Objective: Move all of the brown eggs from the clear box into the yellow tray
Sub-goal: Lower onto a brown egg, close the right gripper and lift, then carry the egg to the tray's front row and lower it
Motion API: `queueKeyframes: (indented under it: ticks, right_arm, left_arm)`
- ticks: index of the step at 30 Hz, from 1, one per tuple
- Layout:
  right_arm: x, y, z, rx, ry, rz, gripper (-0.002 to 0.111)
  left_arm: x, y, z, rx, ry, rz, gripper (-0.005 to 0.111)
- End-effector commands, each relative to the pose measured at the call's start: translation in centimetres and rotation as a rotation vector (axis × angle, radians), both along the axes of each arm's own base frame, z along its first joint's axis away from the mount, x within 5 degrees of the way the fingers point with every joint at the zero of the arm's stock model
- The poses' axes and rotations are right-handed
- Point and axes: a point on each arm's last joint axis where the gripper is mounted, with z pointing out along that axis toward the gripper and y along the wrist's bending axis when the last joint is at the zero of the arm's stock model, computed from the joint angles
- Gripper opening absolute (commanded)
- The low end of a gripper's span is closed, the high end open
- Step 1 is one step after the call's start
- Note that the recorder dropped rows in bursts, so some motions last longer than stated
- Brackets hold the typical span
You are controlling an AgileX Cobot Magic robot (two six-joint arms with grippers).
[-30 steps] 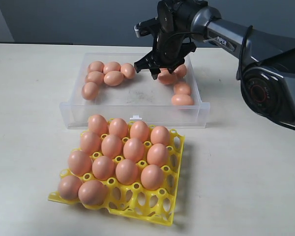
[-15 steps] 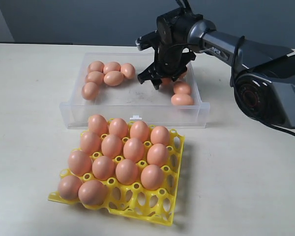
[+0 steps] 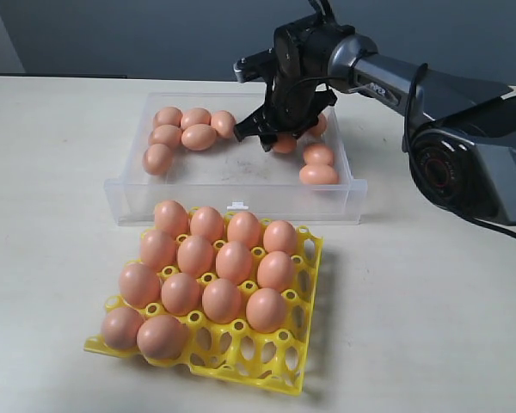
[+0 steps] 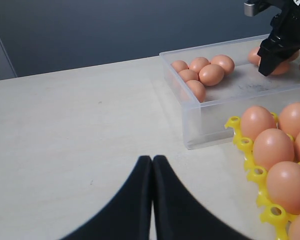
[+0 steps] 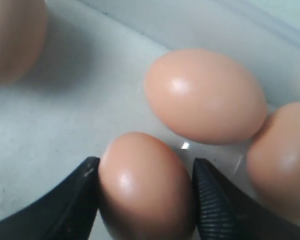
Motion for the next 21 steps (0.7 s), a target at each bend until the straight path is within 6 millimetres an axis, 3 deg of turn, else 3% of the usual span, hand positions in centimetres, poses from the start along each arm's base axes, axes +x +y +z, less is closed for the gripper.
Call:
queueKeyframes:
  ticks: [1,4,10,16,18,21]
  right_arm:
    - [-0.7,0.1,1.5,0.058,0.065,-0.031,0.0]
    - [-1.1,1.2,3.5,0.18,0.068,-0.018,0.0]
    - [-3.9,4.4,12.9,0.341,-0.103,0.112,0.0]
    - [-8.8,5.6,21.7,0.405,-0.238,0.229,0.0]
    - [-10.6,5.6,23.7,0.416,-0.269,0.252,0.0]
    - [-13.3,5.3,25.2,0.422,-0.271,0.28,0.0]
  left_arm:
    - [0.0,0.0,0.0,-0.001,-0.009,-0.005,0.0]
    - [0.0,0.0,0.0,-0.001,-0.009,-0.005,0.0]
    - [0.0,0.0,0.0,-0.001,-0.009,-0.005,0.0]
    - [0.0,0.0,0.0,-0.001,-0.009,-0.005,0.0]
    - [0.0,0.0,0.0,-0.001,-0.009,-0.005,0.0]
    - [0.0,0.0,0.0,-0.001,-0.009,-0.005,0.0]
